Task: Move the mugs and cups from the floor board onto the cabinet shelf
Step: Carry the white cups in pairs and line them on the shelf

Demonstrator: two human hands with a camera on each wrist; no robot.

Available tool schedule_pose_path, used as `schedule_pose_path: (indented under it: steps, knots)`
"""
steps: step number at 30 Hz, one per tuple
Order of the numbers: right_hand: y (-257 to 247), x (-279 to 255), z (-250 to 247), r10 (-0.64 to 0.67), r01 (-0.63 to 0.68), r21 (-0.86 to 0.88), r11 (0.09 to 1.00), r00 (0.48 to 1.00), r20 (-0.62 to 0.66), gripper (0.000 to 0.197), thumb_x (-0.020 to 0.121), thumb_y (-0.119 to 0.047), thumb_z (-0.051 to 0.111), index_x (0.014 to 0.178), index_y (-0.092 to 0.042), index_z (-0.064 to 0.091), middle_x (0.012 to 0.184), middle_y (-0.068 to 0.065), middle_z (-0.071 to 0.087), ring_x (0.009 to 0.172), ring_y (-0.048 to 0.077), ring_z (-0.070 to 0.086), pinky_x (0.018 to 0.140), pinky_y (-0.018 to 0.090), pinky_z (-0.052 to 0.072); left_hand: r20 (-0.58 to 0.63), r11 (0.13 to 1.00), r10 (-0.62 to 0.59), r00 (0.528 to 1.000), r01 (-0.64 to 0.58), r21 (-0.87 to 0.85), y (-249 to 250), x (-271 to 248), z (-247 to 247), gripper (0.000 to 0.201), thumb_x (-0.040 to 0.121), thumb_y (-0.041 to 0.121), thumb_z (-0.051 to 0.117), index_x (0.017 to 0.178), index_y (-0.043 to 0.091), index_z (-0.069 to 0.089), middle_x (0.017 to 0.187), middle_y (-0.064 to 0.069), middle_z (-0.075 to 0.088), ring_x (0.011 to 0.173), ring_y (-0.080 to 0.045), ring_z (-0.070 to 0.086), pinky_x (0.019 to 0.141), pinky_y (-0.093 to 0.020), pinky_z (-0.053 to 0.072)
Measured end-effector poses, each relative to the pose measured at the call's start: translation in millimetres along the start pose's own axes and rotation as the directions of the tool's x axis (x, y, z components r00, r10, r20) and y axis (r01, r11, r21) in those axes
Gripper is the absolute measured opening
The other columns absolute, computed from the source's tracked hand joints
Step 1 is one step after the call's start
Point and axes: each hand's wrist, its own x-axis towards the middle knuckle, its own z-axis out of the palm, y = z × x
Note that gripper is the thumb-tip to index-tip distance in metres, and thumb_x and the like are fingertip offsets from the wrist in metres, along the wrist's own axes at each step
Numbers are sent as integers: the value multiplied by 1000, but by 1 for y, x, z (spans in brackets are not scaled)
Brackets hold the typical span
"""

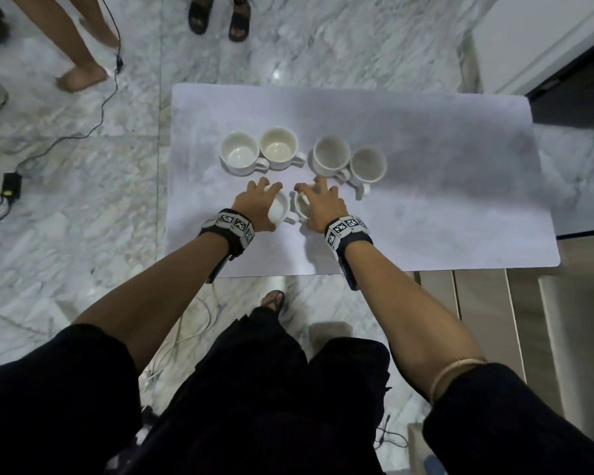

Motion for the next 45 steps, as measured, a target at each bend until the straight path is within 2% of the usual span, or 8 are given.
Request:
schedule_pose_path:
  steps: [9, 15, 20, 23, 26, 33, 38, 45]
  knots:
    - [20, -28, 16, 140, -134, 206, 969, 990, -17, 77, 72, -30, 76, 138, -38, 38, 142, 10, 31, 119, 41, 41, 93, 45, 46, 91, 995, 53, 994, -60, 74, 9, 1, -10, 93, 61, 46, 80, 142, 32, 36, 132, -12, 42, 120, -33, 41, 84, -42, 49]
    - [86, -79, -15, 323, -303, 438, 847, 946, 29, 79, 69, -30, 77, 140, -37, 43, 135, 12, 41, 120, 33, 51, 103, 35, 40, 161, 969, 229, 960, -240, 52, 78, 10, -45, 87, 62, 52, 77, 140, 35, 42, 132, -12, 48, 119, -33, 51, 92, -41, 46]
    - [154, -163, -66, 544, -418, 580, 699, 838, -51, 93, 47, -42, 79, 135, -41, 49, 140, 7, 46, 118, 25, 56, 102, 33, 45, 179, 882, 457, 871, -470, 39, 180, 19, -83, 80, 59, 52, 77, 134, 39, 51, 132, -9, 55, 119, -31, 56, 97, -37, 47]
    - [192, -233, -103, 663, -451, 644, 619, 739, -120, 87, 56, -29, 85, 136, -34, 52, 140, 3, 52, 126, 21, 52, 105, 28, 41, 153, 813, 573, 805, -582, 22, 255, 16, -111, 75, 58, 53, 76, 128, 45, 54, 134, -6, 55, 119, -30, 57, 95, -34, 46]
    - [222, -310, -142, 770, -485, 685, 544, 612, -180, 81, 64, -22, 84, 137, -31, 51, 139, 4, 53, 129, 22, 49, 100, 20, 36, 92, 698, 711, 697, -716, 31, 336, -1, -146, 67, 61, 52, 76, 125, 44, 58, 133, 1, 59, 118, -26, 58, 87, -30, 43]
    - [245, -483, -248, 870, -516, 701, 491, 333, -364, 76, 67, -29, 81, 136, -38, 52, 136, 2, 55, 123, 22, 53, 90, 22, 40, -45, 428, 903, 427, -904, 13, 503, -90, -248, 69, 60, 53, 75, 127, 45, 57, 135, 3, 58, 122, -20, 55, 95, -31, 45]
    - [238, -592, -331, 856, -530, 684, 501, 188, -481, 72, 68, -31, 79, 133, -43, 52, 136, 0, 55, 124, 19, 53, 91, 23, 41, -169, 224, 962, 215, -974, 37, 590, -172, -339, 67, 63, 51, 74, 127, 43, 58, 132, 2, 59, 114, -20, 57, 86, -26, 44]
    - [219, -735, -438, 774, -573, 627, 527, 19, -633, 71, 73, -26, 78, 138, -34, 50, 134, 8, 54, 110, 23, 55, 96, 33, 46, -340, 6, 940, -41, -991, 136, 676, -281, -453, 72, 56, 54, 69, 126, 43, 58, 135, 3, 58, 119, -22, 55, 97, -32, 45]
